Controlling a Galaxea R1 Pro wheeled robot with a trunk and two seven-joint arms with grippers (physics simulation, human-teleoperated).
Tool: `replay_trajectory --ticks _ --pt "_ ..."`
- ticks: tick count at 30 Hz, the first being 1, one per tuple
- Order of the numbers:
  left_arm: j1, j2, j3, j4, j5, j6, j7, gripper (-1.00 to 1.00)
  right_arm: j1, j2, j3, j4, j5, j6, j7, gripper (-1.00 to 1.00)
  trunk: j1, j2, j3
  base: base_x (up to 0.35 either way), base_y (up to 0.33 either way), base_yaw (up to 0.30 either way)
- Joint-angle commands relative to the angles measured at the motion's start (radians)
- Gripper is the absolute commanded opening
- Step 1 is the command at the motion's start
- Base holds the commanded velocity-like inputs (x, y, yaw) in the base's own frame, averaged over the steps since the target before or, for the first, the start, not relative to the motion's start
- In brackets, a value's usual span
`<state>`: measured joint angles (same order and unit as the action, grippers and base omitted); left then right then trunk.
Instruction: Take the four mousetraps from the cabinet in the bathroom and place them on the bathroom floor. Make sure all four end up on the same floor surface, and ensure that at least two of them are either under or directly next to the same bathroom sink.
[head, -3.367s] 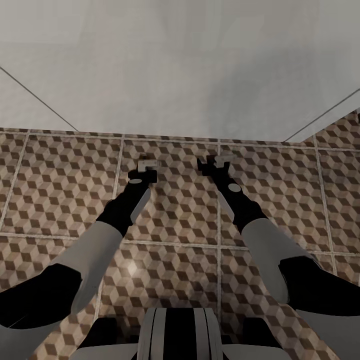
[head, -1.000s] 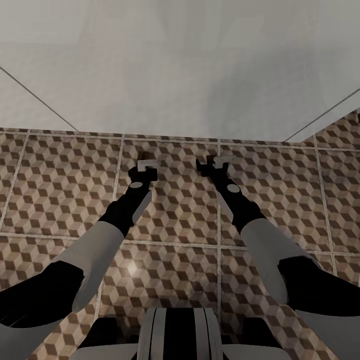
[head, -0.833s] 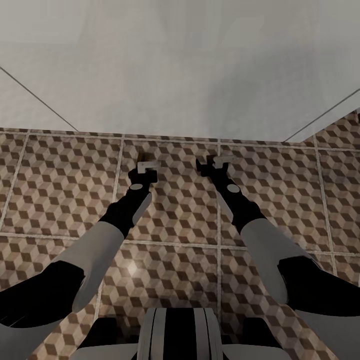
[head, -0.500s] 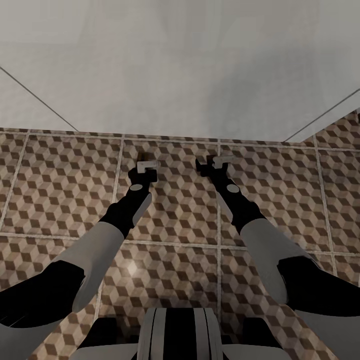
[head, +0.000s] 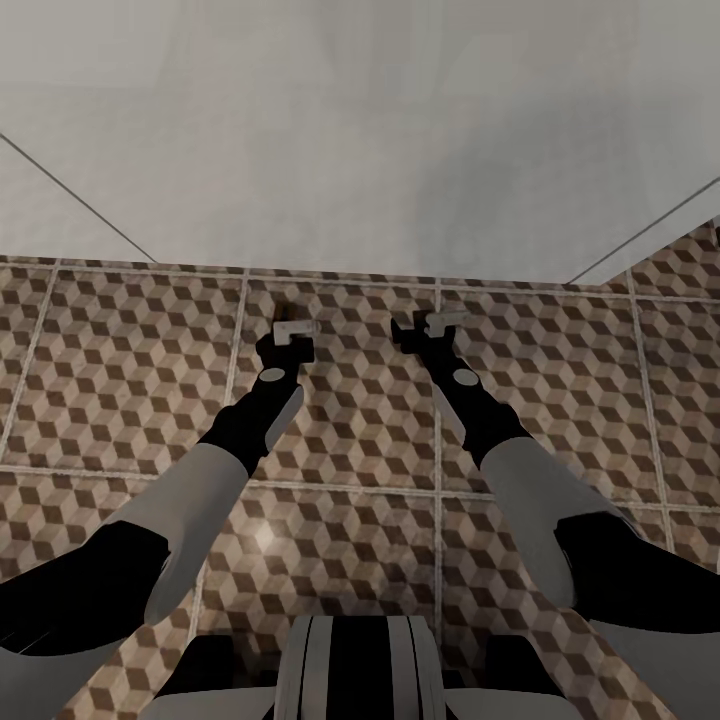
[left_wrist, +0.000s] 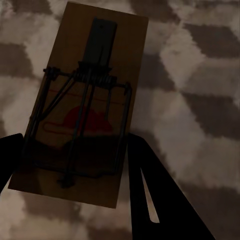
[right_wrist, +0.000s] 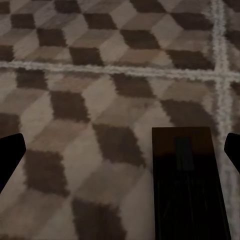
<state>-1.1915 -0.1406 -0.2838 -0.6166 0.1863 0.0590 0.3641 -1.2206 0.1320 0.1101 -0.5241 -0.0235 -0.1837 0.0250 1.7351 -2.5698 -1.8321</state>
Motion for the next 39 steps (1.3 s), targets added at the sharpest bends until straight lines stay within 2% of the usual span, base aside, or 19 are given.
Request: replay_trajectory --ticks 1,5,6,29,33,39 --pt "0.000 0.001 -0.007 -0.002 0.005 0.004 0.011 -1.00 0.000 0.000 0.000 0.001 -0.003 -0.003 0.003 1.00 0.000 0.000 0.000 0.000 0.000 0.000" --pt "0.000 0.001 -0.007 -0.002 0.004 -0.012 0.014 -1.00 0.000 0.000 0.000 0.001 -0.003 -0.003 0.003 1.00 0.000 0.000 0.000 0.000 0.000 0.000" --pt "0.000 0.001 -0.008 -0.002 0.004 -0.016 0.015 1.00 0.000 0.000 0.000 0.001 -0.003 -0.003 0.003 1.00 0.000 0.000 0.000 0.000 0.000 0.000" --pt "0.000 0.001 -0.007 -0.003 0.005 -0.032 0.016 1.00 0.000 0.000 0.000 0.001 -0.003 -0.003 0.003 1.00 0.000 0.000 0.000 0.000 0.000 0.000" --pt "0.000 0.001 -0.008 -0.003 0.005 -0.052 0.016 1.00 0.000 0.000 0.000 0.001 -0.003 -0.003 0.003 1.00 0.000 0.000 0.000 0.000 0.000 0.000" --pt "0.000 0.000 -0.008 -0.001 0.005 -0.123 0.016 1.00 0.000 -0.001 0.000 0.001 -0.003 -0.003 0.003 1.00 0.000 0.000 0.000 0.000 0.000 0.000"
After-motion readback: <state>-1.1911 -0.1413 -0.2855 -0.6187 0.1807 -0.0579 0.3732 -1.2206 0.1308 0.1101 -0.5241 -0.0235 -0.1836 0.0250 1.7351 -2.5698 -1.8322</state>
